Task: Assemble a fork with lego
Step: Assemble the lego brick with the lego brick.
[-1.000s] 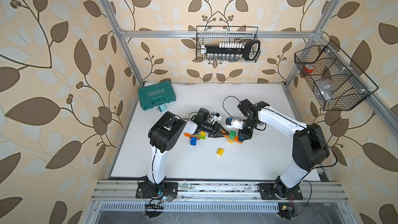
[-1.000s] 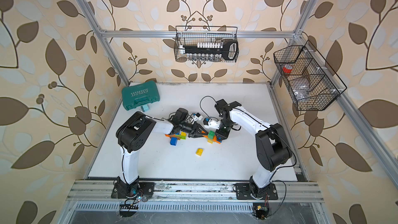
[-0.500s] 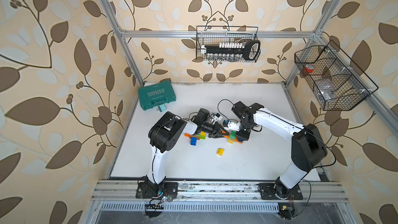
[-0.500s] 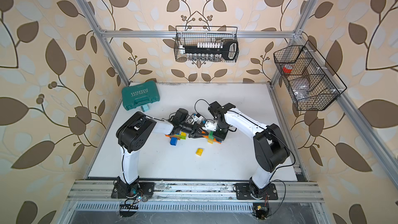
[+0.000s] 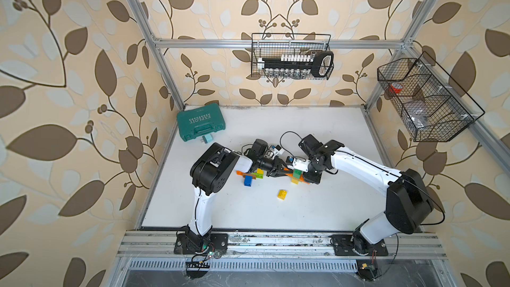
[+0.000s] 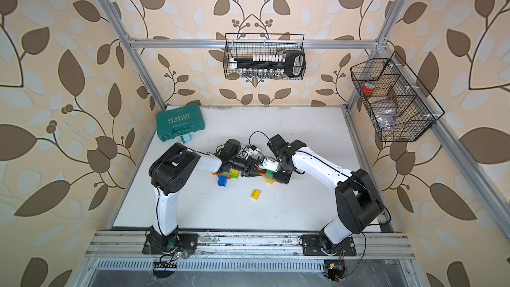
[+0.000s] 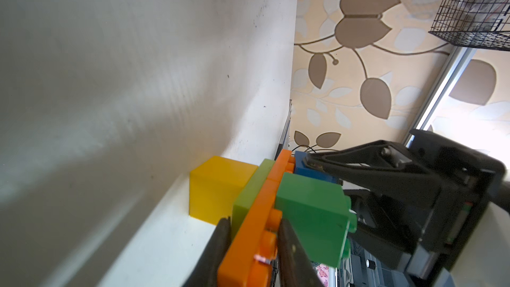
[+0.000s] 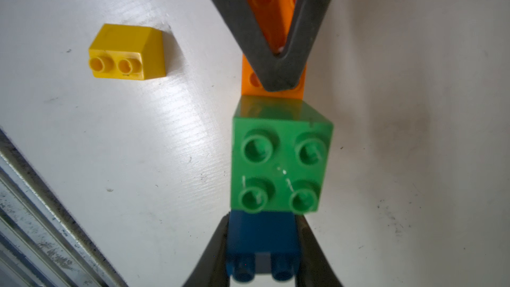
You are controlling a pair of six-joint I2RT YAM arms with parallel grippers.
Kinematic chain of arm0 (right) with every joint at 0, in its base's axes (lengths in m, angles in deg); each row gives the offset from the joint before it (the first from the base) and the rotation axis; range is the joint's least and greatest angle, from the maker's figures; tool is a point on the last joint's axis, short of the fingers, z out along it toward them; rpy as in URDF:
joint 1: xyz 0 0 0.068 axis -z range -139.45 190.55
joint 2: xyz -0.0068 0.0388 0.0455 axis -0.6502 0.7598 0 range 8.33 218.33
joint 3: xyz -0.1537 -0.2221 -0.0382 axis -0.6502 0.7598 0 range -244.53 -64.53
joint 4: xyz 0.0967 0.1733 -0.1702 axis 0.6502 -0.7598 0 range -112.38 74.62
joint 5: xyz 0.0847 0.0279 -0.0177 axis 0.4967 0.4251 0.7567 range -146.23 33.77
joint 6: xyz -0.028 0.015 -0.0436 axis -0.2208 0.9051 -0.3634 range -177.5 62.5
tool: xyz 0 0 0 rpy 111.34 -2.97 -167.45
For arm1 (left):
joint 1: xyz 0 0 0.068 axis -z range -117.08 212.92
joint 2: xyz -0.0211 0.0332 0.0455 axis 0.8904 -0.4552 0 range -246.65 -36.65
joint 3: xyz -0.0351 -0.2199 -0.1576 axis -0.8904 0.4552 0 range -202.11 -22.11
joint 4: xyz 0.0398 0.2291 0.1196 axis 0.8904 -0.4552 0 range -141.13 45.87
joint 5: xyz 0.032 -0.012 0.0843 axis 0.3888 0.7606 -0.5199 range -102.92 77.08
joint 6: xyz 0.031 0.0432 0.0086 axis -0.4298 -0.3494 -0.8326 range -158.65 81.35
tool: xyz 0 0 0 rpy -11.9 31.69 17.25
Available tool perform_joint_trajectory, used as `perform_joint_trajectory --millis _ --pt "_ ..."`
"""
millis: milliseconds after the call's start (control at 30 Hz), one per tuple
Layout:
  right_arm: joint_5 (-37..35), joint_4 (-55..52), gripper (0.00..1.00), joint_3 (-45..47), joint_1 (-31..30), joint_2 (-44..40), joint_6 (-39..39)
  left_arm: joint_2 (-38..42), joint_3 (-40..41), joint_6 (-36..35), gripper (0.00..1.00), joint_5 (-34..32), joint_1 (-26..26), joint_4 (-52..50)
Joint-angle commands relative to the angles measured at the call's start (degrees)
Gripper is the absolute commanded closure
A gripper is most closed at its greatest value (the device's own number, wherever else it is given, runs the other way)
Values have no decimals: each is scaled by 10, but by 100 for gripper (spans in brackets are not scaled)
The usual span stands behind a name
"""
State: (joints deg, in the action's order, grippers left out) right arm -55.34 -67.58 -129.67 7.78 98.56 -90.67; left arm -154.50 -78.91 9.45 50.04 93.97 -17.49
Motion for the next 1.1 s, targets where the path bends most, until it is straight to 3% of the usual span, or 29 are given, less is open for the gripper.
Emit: perform_joint_trajectory --millis 0,533,1067 --pt "33 -10 100 11 0 5 -9 -20 15 0 71 -46 -5 -38" --pt "16 -51 100 -35 22 90 47 -20 31 27 72 -42 -5 -1" --pt "18 -1 100 -8 15 66 36 -34 39 29 73 -49 -7 4"
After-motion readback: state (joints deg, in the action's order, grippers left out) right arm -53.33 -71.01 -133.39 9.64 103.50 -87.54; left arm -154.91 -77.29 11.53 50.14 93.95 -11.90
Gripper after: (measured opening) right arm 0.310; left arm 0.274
